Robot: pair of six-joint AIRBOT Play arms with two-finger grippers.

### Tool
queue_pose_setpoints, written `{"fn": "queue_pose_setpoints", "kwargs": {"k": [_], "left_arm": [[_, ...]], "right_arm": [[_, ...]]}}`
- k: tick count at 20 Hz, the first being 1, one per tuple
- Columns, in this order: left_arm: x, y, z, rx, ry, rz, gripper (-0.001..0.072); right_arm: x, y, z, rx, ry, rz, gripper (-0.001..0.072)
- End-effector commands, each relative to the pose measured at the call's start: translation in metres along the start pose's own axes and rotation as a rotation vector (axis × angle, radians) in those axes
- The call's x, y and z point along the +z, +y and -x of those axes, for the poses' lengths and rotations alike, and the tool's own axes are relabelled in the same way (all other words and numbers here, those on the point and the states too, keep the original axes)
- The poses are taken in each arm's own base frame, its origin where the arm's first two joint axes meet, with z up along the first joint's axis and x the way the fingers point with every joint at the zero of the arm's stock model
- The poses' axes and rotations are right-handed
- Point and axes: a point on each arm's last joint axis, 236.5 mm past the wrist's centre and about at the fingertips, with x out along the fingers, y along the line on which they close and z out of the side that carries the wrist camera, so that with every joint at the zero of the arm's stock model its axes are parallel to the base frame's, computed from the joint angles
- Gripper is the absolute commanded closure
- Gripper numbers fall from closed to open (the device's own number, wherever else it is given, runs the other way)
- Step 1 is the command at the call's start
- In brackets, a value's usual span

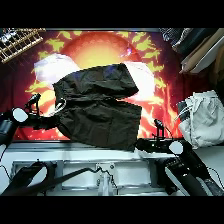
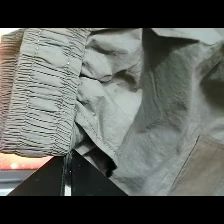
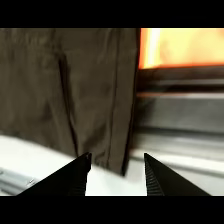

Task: Fold the clothes and pants, and hang the long-sleeved shirts on hangers.

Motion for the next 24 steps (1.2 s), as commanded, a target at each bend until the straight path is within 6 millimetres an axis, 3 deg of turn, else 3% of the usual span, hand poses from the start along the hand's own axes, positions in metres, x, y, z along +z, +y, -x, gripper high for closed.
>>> {"fn": "queue_pose_setpoints", "kwargs": {"k": [1, 6, 11, 15, 17, 19, 20, 24], "left_arm": [[-0.009, -0.002, 0.000, -0.010, 0.022, 0.005, 0.0700], [-0.030, -0.017, -0.002, -0.054, 0.030, -0.016, 0.0700], [-0.027, -0.018, -0.001, -0.056, 0.001, -0.023, 0.0700], [-0.025, -0.019, -0.001, -0.057, -0.006, -0.023, 0.0700], [-0.022, -0.019, -0.001, -0.058, -0.018, -0.022, 0.0700], [-0.019, -0.019, -0.001, -0.058, -0.031, -0.022, 0.0700], [-0.018, -0.019, -0.001, -0.059, -0.036, -0.021, 0.0700], [-0.006, -0.024, 0.008, -0.065, -0.077, -0.048, 0.0700]], "right_arm": [[0.014, -0.007, 0.000, -0.027, -0.060, 0.024, 0.0309], [0.007, -0.006, -0.008, -0.021, -0.002, -0.016, 0.0309], [0.005, -0.004, -0.010, -0.011, 0.008, -0.032, 0.0310], [0.005, 0.016, -0.009, 0.074, 0.008, -0.017, 0.0402], [0.008, 0.017, -0.009, 0.079, -0.003, -0.013, 0.0592], [0.008, 0.018, -0.009, 0.082, -0.003, -0.009, 0.0637], [0.008, 0.018, -0.009, 0.084, -0.002, 0.003, 0.0696], [0.021, 0.035, 0.001, 0.117, -0.043, 0.034, 0.0701]]}}
